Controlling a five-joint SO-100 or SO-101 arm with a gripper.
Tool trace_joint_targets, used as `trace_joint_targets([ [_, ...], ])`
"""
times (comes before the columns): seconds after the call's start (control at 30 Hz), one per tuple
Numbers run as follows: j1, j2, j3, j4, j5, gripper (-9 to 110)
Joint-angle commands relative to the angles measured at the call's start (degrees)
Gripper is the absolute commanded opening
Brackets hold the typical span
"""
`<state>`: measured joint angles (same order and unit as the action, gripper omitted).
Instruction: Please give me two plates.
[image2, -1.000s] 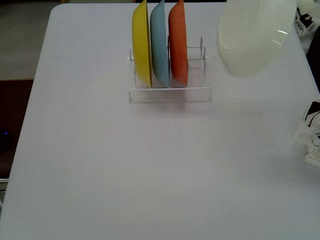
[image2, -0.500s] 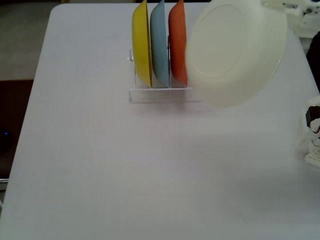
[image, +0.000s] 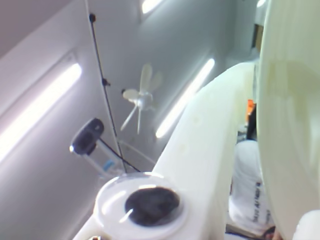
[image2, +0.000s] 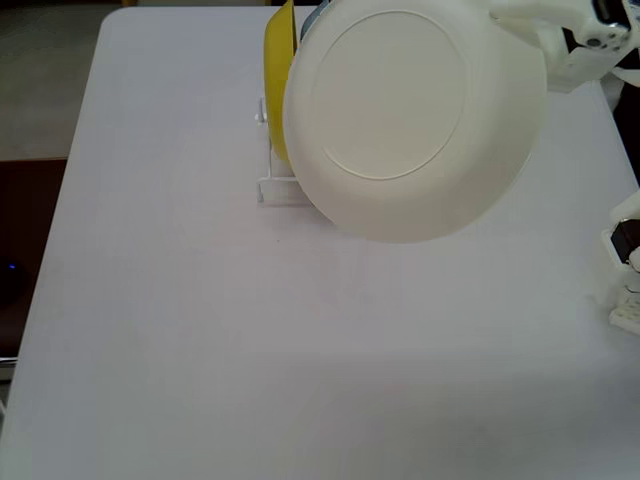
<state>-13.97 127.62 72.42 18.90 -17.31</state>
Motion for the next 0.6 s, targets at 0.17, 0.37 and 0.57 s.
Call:
trace_joint_targets([
  [0.17, -2.4, -6.7, -0.9, -14.4, -3.5, -1],
  [0.37, -3.5, -11.8, -0.9, -17.7, -5.3, -1],
  [0.57, -4.0, -13.7, -0.9, -17.8, -6.1, -1],
])
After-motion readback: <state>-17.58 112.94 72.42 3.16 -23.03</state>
